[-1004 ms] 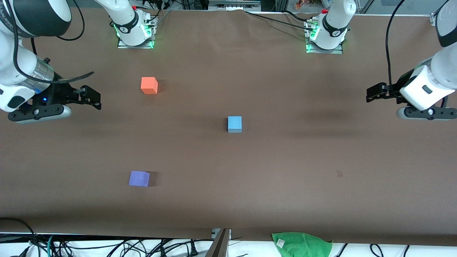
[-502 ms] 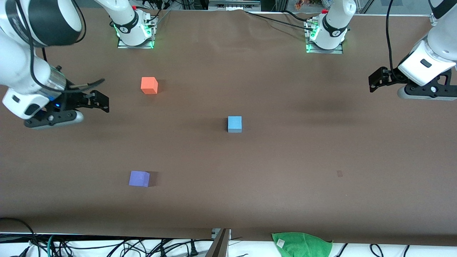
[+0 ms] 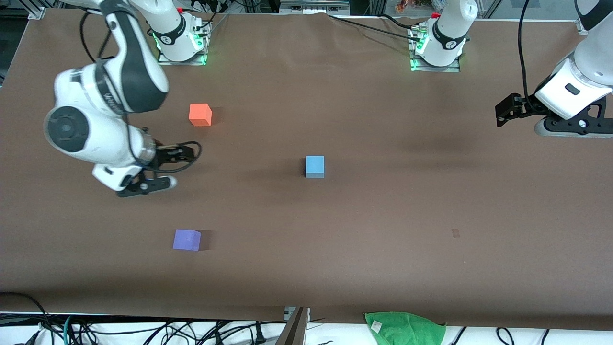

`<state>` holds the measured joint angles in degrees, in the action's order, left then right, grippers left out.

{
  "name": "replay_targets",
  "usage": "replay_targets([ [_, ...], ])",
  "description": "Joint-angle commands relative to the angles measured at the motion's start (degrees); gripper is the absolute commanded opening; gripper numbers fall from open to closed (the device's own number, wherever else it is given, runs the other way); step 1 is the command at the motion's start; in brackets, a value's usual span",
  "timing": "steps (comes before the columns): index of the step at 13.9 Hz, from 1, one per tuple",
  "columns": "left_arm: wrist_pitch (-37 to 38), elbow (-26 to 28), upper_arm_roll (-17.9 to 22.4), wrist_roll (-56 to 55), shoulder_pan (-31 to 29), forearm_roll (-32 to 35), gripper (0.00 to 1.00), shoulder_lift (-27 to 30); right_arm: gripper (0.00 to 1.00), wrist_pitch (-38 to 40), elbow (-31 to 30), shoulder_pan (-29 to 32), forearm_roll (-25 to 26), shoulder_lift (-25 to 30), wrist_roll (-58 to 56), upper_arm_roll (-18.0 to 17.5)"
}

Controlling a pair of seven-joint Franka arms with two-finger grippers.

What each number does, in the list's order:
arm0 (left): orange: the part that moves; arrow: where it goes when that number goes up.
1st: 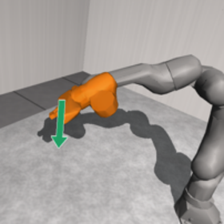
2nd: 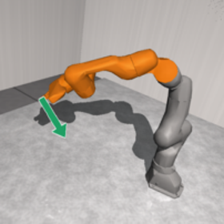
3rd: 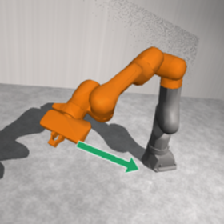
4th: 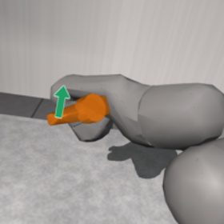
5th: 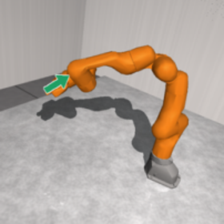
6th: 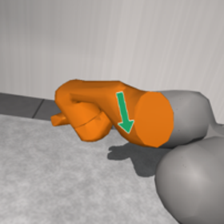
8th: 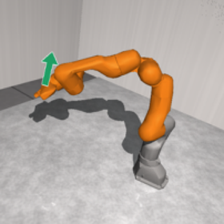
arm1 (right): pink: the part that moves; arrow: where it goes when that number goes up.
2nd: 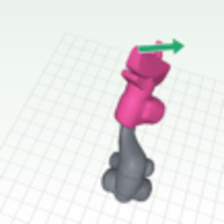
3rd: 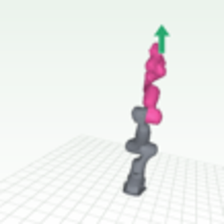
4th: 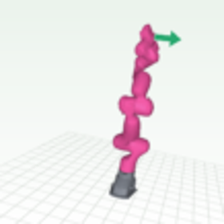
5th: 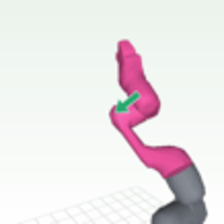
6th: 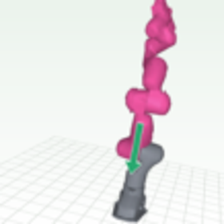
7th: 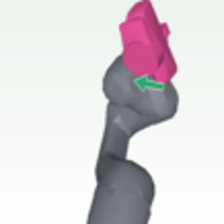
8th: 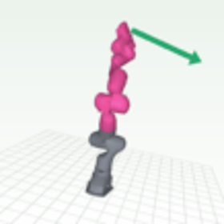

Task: Place blue block between orange and purple blocks
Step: 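Reach the right gripper to the light-blue cube and close on it, then carry the light-blue cube with the right gripper toward the orange cube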

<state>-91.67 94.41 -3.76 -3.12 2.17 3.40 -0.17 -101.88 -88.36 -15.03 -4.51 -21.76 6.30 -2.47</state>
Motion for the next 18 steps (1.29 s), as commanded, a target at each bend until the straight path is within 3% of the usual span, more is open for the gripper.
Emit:
replay_targets([
  [1,-0.44,-0.63,-0.2,0.74,0.46,0.73,1.0,-0.1,1.0,-5.06,1.17,-8.58,-0.93,-3.09,15.32,0.28],
  [6,-0.35,-1.33,-0.29,0.66,1.08,0.73,1.0,-0.62,1.0,-23.5,3.02,-25.64,-0.32,-13.11,38.57,0.54],
  [8,-0.44,-1.42,-0.46,0.66,1.08,0.47,1.0,-0.71,1.0,-28.79,3.11,-28.46,1.16,-16.98,42.03,0.72],
  [11,-0.44,-1.42,-0.37,0.74,0.29,0.38,1.0,-0.71,1.0,-35.04,3.63,-30.58,2.75,-21.11,46.42,0.98],
  [16,-0.44,-1.42,-0.02,1.01,0.2,0.38,1.0,-0.71,0.99,-35.49,8.82,-31.02,4.86,-27.36,48.09,1.85],
  [18,-0.44,-1.42,0.06,1.01,0.2,0.38,1.0,-0.71,0.85,-35.93,8.82,-31.73,5.74,-28.33,48.8,2.39],
])
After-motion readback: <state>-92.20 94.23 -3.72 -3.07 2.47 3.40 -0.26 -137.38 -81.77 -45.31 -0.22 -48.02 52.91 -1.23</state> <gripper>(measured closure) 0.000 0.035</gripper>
